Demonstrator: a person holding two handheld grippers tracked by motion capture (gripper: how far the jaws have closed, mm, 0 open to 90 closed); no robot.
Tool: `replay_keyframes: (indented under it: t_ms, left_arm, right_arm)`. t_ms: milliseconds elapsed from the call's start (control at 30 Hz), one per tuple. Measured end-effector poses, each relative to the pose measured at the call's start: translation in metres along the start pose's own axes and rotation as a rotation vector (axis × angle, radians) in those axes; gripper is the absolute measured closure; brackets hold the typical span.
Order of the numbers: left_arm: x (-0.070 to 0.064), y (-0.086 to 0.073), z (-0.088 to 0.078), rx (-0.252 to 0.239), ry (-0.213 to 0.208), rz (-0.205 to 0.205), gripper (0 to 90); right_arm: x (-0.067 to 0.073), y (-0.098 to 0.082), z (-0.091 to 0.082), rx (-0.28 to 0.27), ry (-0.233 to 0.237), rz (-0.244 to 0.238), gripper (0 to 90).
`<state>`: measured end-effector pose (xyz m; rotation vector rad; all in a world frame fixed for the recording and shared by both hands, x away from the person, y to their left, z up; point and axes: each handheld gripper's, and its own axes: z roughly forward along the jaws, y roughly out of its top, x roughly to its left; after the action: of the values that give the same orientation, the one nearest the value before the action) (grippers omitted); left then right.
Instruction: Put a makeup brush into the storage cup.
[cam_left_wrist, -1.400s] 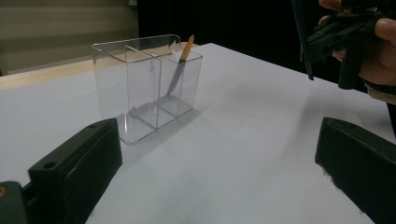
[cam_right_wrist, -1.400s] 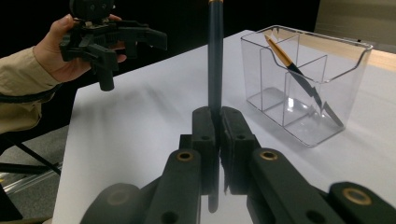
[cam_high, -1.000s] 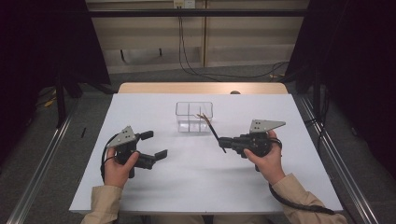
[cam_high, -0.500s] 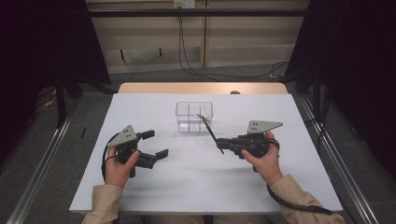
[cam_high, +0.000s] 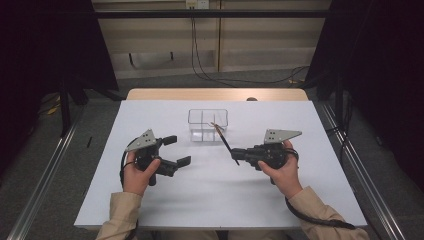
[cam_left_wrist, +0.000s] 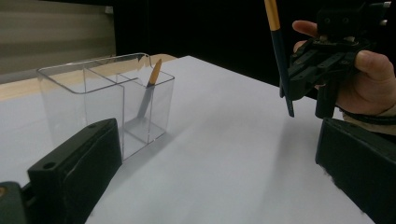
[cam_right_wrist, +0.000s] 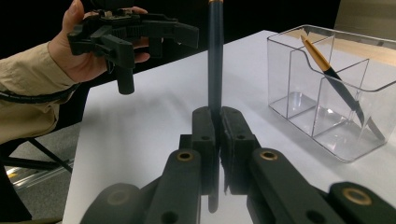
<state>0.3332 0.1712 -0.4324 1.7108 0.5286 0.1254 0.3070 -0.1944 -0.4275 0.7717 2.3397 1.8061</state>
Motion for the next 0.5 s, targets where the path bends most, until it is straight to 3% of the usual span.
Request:
replay_keyframes:
  t_ms: [167,300,500]
  left_arm:
    - [-0.003,0.004,0.009,-0.021,-0.028,-0.013,0.3]
    - [-0.003,0.004,0.018,-0.034,-0.045,-0.05,0.2]
    - [-0.007,0.005,0.029,-0.032,-0.082,-0.056,0.2]
  right_arm:
    - [-0.001,0.0,0.0,0.001,-0.001,0.003,84.9]
    - [0.0,-0.001,0.001,0.004,0.002,0.003,84.9]
    - [0.0,-0.001,0.002,0.004,0.002,0.002,84.9]
